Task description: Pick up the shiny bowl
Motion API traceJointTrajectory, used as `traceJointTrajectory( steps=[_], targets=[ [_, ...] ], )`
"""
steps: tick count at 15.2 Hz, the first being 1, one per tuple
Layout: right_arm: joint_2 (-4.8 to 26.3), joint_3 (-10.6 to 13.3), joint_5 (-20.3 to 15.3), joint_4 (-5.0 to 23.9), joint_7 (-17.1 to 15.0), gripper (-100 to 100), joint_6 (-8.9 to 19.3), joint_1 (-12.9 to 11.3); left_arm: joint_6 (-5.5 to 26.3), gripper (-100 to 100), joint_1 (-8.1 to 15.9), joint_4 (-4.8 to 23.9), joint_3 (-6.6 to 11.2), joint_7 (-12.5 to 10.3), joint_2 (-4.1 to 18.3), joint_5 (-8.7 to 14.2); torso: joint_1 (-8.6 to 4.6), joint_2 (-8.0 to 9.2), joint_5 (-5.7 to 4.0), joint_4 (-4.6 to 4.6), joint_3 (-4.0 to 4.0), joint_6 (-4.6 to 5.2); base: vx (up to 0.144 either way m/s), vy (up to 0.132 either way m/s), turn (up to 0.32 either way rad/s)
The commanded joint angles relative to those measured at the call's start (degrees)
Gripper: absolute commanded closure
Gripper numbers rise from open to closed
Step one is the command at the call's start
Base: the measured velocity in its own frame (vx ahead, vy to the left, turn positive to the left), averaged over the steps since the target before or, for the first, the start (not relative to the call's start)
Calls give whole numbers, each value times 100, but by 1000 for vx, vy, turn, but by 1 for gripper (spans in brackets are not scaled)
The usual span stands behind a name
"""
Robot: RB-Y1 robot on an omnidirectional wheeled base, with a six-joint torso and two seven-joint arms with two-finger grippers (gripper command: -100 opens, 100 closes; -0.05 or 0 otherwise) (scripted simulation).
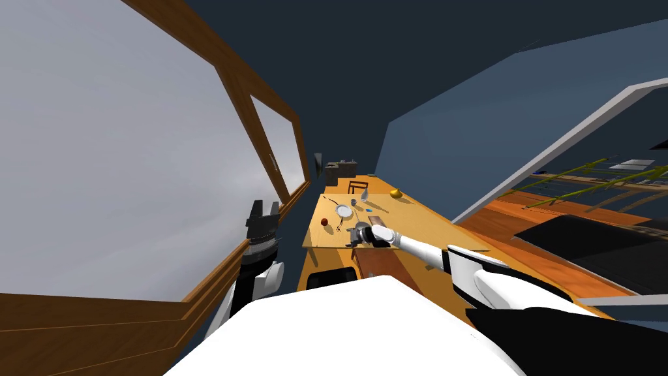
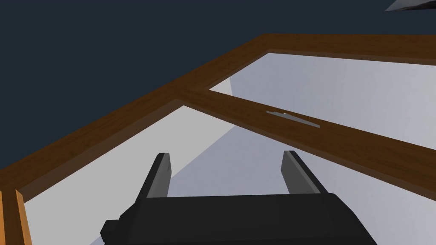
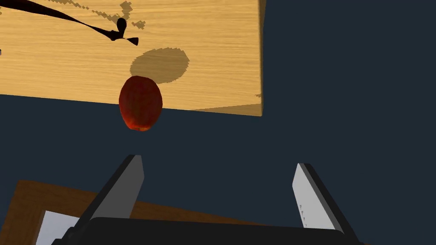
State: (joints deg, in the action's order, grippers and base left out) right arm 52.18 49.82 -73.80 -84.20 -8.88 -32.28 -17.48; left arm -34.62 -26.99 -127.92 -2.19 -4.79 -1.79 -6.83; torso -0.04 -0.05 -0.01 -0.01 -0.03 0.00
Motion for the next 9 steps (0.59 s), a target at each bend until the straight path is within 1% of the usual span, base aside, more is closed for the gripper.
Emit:
traceJointTrajectory(
  steps=[1,2,3,4,5,6,7,8,9],
  targets=[
    [153,221,-286,286,21,-100,-116,-178,0,0,0,0,0,0,0,0,0,0,0,0,0,0,5,-5,17],
    [153,221,-391,326,21,-100,-116,-178,0,0,0,0,0,0,0,0,-1,0,0,0,0,1,6,-5,9],
    [249,414,-539,493,-23,-100,-161,-325,0,0,0,0,0,0,0,0,0,1,0,0,0,1,5,-3,10],
    [249,414,-664,517,-23,-100,-161,-325,0,0,0,0,0,0,0,0,0,1,0,0,1,2,0,0,0],
    [249,414,-664,517,-23,-100,-161,-325,0,0,0,0,0,0,0,0,1,1,0,0,1,0,0,0,0],
    [335,600,-898,699,-65,-100,-205,-462,0,0,0,0,0,0,0,0,2,2,0,0,1,1,2,1,13],
    [335,600,-921,699,-65,-100,-205,-462,0,0,0,0,0,0,0,0,2,2,0,0,1,1,0,0,0],
    [412,778,-1078,871,-105,-100,-247,-587,0,0,0,0,0,0,0,0,3,2,0,0,1,1,0,0,0],
    [412,778,-1164,871,-105,-100,-247,-587,0,0,0,0,0,0,0,0,4,2,1,0,1,1,0,0,0]
  ],
)
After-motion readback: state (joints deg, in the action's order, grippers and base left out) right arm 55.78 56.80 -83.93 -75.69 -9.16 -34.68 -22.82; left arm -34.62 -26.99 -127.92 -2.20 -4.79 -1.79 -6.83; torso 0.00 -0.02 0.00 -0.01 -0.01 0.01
